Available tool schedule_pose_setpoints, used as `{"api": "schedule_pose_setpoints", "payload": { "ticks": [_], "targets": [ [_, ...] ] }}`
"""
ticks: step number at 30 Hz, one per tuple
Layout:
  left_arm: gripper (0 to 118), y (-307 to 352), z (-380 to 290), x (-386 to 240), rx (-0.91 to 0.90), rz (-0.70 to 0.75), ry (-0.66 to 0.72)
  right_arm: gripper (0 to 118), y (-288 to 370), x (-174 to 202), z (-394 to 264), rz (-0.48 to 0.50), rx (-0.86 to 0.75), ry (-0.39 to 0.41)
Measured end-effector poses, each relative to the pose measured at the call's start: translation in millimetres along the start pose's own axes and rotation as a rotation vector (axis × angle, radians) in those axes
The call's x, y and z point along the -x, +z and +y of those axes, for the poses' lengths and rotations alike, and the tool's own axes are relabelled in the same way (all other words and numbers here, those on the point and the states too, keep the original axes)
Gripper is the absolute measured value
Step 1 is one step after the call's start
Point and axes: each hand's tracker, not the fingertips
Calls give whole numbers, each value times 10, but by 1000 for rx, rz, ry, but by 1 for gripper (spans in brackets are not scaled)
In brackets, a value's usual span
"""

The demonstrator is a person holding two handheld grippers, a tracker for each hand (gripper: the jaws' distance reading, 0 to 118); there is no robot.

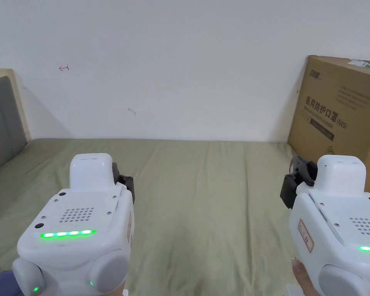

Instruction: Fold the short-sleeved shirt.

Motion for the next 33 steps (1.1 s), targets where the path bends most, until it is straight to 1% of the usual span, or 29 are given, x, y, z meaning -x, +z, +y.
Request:
{"api": "schedule_pose_setpoints", "payload": {
  "ticks": [2,4,6,7,9,10,12,15,17,19,22,24,25,26,27,28,29,30,32,33],
  "targets": [
    [0,0,-2,-6,3,-10,-58,1,-50,29,-5,-9,20,9],
    [0,28,-1,65,1,-13,-56,1,-127,107,-67,8,43,-10],
    [0,79,14,252,15,-7,-21,1,-186,331,-109,23,66,-9],
    [0,101,16,370,23,18,-16,1,-225,458,-149,60,76,-9],
    [0,177,16,733,38,87,-17,1,-279,792,-173,177,97,-27],
    [0,242,19,962,42,127,-14,1,-307,997,-181,222,111,-19],
    [0,468,26,1490,25,262,40,1,-324,1438,-181,331,115,17],
    [0,865,-2,2189,-11,467,74,1,-259,2026,-166,480,98,15],
    [0,1045,-38,2480,-7,527,116,1,-209,2338,-154,550,108,-6],
    [0,1151,-103,2654,14,558,167,1,-162,2575,-177,610,118,-16],
    [0,1170,-215,2716,37,577,132,1,-126,2847,-199,649,114,6],
    [0,1121,-275,2753,61,562,91,1,-137,2948,-232,675,140,8],
    [0,1069,-291,2798,85,519,69,1,-153,2980,-251,691,165,12],
    [0,953,-319,2847,150,487,33,1,-171,2998,-280,711,196,16],
    [0,752,-365,2953,304,434,11,1,-180,2986,-332,725,218,24],
    [0,518,-455,3082,499,348,25,1,-201,2986,-381,730,237,36],
    [0,291,-632,3211,697,270,79,1,-231,2983,-442,735,265,56],
    [0,152,-852,3330,813,186,170,1,-261,2976,-509,736,292,75],
    [0,29,-1215,3507,814,85,391,1,-332,2935,-644,733,349,86],
    [0,-49,-1359,3556,860,103,423,1,-377,2897,-709,730,380,77]
  ]
}}
